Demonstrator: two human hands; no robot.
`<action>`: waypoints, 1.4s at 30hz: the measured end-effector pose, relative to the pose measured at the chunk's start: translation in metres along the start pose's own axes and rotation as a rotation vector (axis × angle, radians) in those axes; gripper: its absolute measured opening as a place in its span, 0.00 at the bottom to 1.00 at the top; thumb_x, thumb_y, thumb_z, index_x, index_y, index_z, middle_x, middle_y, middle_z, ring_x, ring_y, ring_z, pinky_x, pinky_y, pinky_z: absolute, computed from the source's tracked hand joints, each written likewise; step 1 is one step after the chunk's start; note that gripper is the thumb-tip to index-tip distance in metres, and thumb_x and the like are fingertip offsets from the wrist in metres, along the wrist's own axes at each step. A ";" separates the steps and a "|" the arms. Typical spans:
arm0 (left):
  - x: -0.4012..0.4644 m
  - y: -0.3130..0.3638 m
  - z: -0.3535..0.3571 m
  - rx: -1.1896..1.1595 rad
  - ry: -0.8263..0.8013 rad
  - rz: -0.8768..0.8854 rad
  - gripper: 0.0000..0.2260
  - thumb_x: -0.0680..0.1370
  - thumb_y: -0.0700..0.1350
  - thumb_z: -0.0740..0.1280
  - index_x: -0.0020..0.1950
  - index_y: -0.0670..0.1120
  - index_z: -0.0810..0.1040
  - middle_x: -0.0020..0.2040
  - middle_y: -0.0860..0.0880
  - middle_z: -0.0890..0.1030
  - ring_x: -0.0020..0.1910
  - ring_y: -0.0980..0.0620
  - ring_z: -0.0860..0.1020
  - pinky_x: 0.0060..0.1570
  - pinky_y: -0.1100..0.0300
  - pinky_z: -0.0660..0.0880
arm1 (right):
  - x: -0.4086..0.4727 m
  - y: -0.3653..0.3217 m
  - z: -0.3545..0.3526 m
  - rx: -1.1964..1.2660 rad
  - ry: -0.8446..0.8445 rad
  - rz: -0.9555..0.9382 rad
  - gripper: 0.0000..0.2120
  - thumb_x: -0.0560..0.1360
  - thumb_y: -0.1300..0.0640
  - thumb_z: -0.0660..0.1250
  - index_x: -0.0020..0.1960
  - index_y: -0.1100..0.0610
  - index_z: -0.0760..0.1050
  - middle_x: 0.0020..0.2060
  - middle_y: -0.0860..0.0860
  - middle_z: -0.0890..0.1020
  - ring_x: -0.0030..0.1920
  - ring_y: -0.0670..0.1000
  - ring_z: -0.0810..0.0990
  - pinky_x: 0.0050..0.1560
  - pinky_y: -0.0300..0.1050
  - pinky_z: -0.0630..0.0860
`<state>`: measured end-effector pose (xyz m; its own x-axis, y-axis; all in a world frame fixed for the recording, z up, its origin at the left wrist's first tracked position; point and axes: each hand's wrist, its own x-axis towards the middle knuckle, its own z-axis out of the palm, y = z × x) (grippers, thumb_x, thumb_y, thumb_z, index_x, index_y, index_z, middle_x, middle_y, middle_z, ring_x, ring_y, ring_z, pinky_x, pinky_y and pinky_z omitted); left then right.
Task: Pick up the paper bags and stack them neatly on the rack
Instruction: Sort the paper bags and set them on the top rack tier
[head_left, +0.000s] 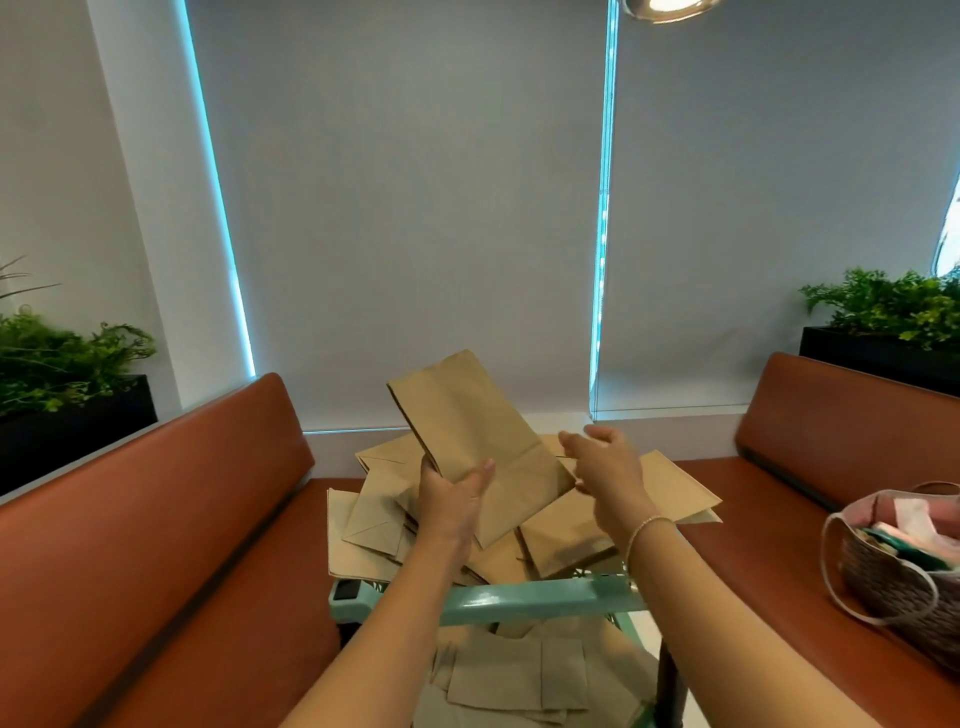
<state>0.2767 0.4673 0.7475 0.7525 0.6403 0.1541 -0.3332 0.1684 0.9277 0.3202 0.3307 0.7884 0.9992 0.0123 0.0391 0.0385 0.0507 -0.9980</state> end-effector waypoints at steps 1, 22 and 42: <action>0.001 -0.003 -0.002 0.006 -0.002 -0.008 0.23 0.71 0.34 0.73 0.63 0.42 0.70 0.55 0.45 0.79 0.54 0.47 0.78 0.56 0.52 0.75 | 0.005 -0.002 -0.008 -0.110 0.046 -0.073 0.20 0.74 0.57 0.68 0.64 0.56 0.68 0.49 0.51 0.75 0.53 0.53 0.74 0.58 0.52 0.74; 0.000 -0.002 -0.006 -0.063 -0.042 -0.128 0.25 0.72 0.32 0.71 0.67 0.42 0.68 0.52 0.45 0.79 0.52 0.46 0.78 0.54 0.52 0.76 | 0.037 -0.015 -0.055 -0.981 0.030 0.026 0.04 0.73 0.57 0.66 0.45 0.57 0.75 0.46 0.56 0.78 0.49 0.55 0.75 0.62 0.57 0.70; -0.016 0.018 -0.002 -0.007 0.019 -0.104 0.17 0.83 0.45 0.55 0.72 0.49 0.64 0.66 0.44 0.72 0.61 0.45 0.73 0.62 0.50 0.69 | -0.018 0.006 -0.003 -0.901 -0.432 -0.681 0.14 0.75 0.59 0.66 0.58 0.49 0.80 0.65 0.45 0.73 0.66 0.47 0.62 0.62 0.34 0.56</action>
<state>0.2574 0.4620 0.7613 0.7723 0.6332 0.0501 -0.2577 0.2403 0.9359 0.3021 0.3275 0.7820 0.6896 0.5952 0.4125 0.7231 -0.5351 -0.4367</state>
